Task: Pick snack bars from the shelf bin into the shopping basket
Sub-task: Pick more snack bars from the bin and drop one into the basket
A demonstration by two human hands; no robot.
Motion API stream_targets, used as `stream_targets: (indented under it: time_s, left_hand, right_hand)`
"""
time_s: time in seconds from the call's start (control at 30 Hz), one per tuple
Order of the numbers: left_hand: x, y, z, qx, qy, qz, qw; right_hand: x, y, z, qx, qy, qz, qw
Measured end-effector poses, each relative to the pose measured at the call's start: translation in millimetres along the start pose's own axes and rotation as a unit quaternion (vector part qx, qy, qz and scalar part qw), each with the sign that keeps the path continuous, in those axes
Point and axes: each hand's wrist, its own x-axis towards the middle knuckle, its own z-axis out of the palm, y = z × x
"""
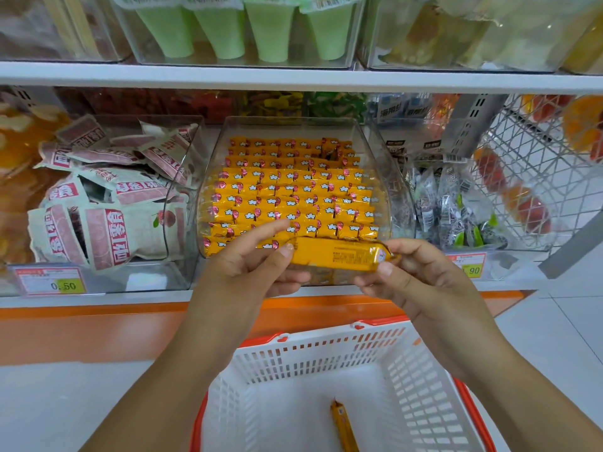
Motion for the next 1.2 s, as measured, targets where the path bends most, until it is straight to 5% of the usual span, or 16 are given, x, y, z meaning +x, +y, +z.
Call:
stream_targets:
  time_s: [0.5,0.67,0.77,0.93,1.03,1.2]
  left_hand:
    - [0.9,-6.6,3.5,0.176,-0.031,0.024,0.984]
    - [42.5,11.9,8.0,0.381,0.018,0.144,0.913]
    - [89.8,19.0,6.7,0.508,0.011,0.190,0.840]
    - [153.4,6.2,10.5,0.615,-0.037,0.162,0.771]
    - [178.0,-0.8,13.8,0.636,-0.060,0.159,0.753]
    - [200.9,-9.9,19.6,0.651,-0.082,0.164,0.736]
  right_hand:
    - [-1.9,-11.9,9.0,-0.003,0.049,0.017,0.999]
    - [36.6,-39.7,10.7,-0.167,0.072,-0.081,0.980]
    - [82.8,-51.5,7.9,-0.267,0.081,-0.127,0.952]
    - [151.4,-59.8,8.2,-0.462,0.094,-0.151,0.869]
    - [183.8,-60.0,9.5,-0.546,0.096,-0.167,0.815]
    - [228.6,-65.1,3.3,-0.649,-0.014,-0.118,0.752]
